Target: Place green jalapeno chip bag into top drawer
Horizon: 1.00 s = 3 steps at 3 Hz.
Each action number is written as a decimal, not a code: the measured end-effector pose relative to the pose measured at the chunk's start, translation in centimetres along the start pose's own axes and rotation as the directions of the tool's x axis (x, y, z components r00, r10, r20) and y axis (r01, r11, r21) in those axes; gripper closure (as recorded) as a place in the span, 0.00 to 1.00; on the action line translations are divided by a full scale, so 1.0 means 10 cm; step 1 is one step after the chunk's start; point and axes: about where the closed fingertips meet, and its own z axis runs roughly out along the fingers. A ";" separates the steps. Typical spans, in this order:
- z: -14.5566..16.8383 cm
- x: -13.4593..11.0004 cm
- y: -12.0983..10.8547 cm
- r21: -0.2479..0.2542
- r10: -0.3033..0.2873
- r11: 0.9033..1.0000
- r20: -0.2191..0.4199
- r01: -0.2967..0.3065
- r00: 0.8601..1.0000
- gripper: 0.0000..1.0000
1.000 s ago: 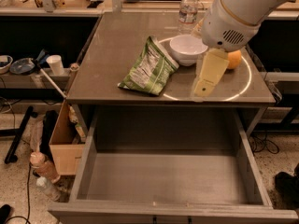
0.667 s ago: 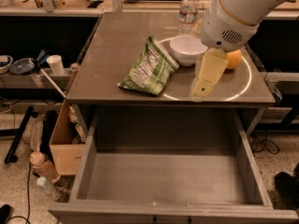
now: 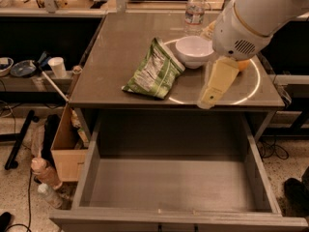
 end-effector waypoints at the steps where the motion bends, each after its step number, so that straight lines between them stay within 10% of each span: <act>1: 0.17 -0.16 -0.11 0.001 -0.024 1.000 0.041 0.024 0.999 0.00; 3: 0.54 -0.76 -0.27 -0.044 -0.090 0.994 0.126 0.096 0.988 0.00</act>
Offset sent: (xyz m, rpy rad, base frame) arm 0.0516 0.0741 -0.0123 0.1199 0.0009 0.1170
